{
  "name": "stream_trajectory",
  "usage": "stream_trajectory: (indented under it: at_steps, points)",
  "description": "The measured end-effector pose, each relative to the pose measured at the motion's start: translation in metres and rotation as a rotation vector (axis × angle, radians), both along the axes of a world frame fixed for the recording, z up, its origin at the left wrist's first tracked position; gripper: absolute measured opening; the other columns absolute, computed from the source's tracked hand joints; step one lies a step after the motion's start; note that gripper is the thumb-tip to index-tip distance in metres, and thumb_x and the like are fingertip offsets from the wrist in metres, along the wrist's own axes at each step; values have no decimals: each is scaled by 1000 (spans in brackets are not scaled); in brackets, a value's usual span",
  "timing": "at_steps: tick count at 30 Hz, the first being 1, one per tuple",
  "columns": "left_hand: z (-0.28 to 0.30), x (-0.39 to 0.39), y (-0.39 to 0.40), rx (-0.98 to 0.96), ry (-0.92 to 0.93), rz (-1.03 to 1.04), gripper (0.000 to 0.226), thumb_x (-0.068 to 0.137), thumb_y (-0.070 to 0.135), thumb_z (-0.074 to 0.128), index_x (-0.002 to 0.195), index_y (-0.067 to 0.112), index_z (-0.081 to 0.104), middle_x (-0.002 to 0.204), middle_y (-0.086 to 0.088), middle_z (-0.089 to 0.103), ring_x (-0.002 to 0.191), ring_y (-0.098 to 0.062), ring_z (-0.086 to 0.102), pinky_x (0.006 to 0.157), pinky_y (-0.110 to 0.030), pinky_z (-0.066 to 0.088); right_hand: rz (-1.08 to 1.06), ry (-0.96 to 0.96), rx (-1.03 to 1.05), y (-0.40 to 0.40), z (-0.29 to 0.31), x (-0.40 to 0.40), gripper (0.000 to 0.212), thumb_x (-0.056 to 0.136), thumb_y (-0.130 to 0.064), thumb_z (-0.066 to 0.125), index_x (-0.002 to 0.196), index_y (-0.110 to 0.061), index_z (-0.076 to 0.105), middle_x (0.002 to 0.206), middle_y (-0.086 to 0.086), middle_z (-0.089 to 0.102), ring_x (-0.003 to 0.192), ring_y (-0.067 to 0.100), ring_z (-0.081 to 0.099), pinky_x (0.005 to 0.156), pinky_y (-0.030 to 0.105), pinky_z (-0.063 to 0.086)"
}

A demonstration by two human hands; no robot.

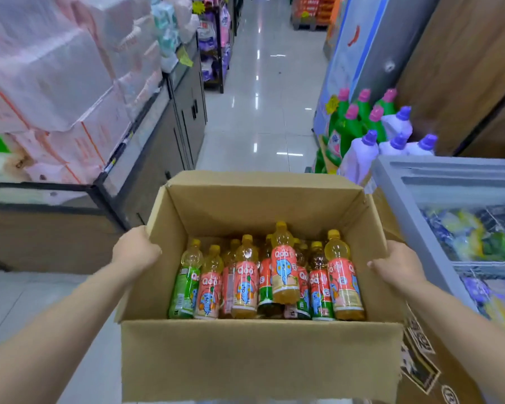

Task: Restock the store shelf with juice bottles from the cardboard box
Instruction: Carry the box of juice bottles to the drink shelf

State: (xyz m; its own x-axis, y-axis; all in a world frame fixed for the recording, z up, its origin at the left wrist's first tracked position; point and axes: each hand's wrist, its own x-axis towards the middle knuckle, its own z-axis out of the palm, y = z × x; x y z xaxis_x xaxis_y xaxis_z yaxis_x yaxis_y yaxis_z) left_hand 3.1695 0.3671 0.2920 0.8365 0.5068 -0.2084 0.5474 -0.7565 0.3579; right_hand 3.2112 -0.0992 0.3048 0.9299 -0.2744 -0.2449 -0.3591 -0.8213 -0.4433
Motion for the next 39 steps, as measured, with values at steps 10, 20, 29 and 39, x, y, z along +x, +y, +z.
stream_trajectory:
  at_steps: [10, 20, 29, 39]
  points:
    - [12, 396, 65, 25, 20, -91, 19, 76, 16, 67, 90, 10, 56, 94, -11, 64, 91, -33, 61, 68, -32, 43, -52, 14, 5, 60, 0, 366, 13, 74, -12, 71, 81, -14, 60, 93, 18, 69, 91, 36, 63, 64, 31, 39]
    - [17, 776, 101, 37, 9, -69, 16, 78, 13, 67, 88, 9, 55, 87, -9, 60, 91, -34, 60, 69, -32, 42, -74, 9, 9, 101, -8, 749, 17, 74, -17, 74, 86, -10, 63, 93, 17, 70, 90, 36, 65, 65, 32, 43]
    - [12, 1138, 107, 19, -7, -142, 21, 77, 15, 72, 86, 10, 53, 99, -17, 66, 97, -36, 61, 77, -37, 47, -182, 27, 43, 115, -10, 1071, 14, 77, -11, 69, 83, -17, 59, 95, 17, 69, 90, 34, 64, 64, 30, 42]
    - [12, 1505, 73, 94, 16, -204, 28, 80, 14, 64, 98, 9, 43, 100, -15, 59, 98, -38, 57, 71, -37, 39, -233, 11, 82, 86, -18, 1427, 21, 76, -8, 72, 93, -10, 60, 93, 21, 68, 87, 36, 63, 67, 36, 46]
